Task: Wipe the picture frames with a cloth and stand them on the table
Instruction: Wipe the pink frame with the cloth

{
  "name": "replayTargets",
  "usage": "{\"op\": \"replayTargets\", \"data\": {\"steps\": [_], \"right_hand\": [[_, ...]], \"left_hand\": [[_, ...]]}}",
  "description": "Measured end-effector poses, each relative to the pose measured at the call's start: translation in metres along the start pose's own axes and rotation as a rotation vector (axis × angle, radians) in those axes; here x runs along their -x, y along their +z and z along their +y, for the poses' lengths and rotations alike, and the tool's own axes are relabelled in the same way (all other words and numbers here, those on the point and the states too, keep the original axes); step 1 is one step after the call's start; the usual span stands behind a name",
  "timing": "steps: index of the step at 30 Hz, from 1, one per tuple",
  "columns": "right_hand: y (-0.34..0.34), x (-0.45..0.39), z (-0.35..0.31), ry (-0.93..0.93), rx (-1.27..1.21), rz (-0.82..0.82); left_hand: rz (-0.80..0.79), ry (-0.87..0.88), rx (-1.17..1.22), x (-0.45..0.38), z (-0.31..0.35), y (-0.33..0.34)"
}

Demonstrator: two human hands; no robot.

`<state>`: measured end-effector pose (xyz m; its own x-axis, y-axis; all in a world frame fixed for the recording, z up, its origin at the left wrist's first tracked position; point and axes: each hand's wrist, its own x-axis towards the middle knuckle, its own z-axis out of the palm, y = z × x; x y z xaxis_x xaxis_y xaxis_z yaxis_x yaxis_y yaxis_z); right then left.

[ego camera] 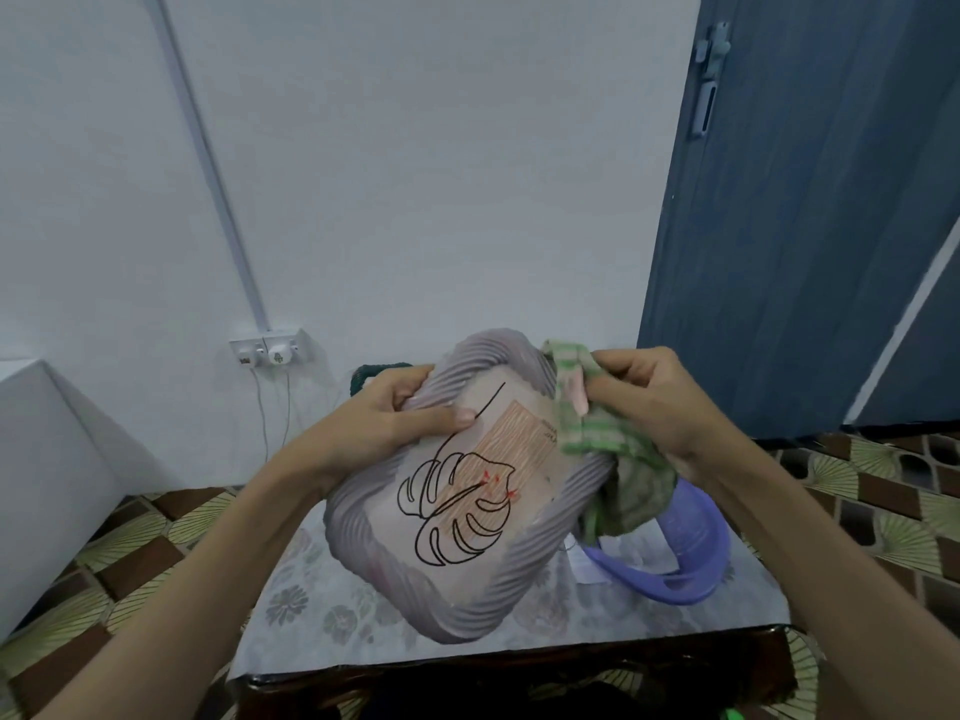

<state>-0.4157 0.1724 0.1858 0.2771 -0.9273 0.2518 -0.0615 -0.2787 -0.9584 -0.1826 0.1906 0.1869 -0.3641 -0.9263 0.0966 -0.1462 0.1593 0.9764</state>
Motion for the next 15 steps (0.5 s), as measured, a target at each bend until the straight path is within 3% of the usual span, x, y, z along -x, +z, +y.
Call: {"op": "replayTargets", "data": {"steps": [2, 6, 8, 11, 15], "right_hand": [[0.000, -0.002, 0.001, 0.059, -0.133, 0.098], [-0.014, -0.002, 0.008, 0.325, -0.554, 0.062], [-0.020, -0.001, 0.008, 0.372, -0.629, 0.065], [-0.024, 0.000, 0.005, 0.315, -0.567, -0.029], [-0.015, 0.002, -0.005, 0.167, -0.256, -0.206]], "left_hand": [[-0.004, -0.006, 0.033, 0.000, 0.001, 0.003], [0.031, -0.003, 0.129, 0.001, 0.006, 0.002], [0.042, -0.007, 0.145, 0.002, 0.008, -0.001], [0.022, -0.009, 0.087, 0.003, 0.008, -0.001], [0.003, -0.021, 0.050, 0.005, 0.005, 0.001]]}}
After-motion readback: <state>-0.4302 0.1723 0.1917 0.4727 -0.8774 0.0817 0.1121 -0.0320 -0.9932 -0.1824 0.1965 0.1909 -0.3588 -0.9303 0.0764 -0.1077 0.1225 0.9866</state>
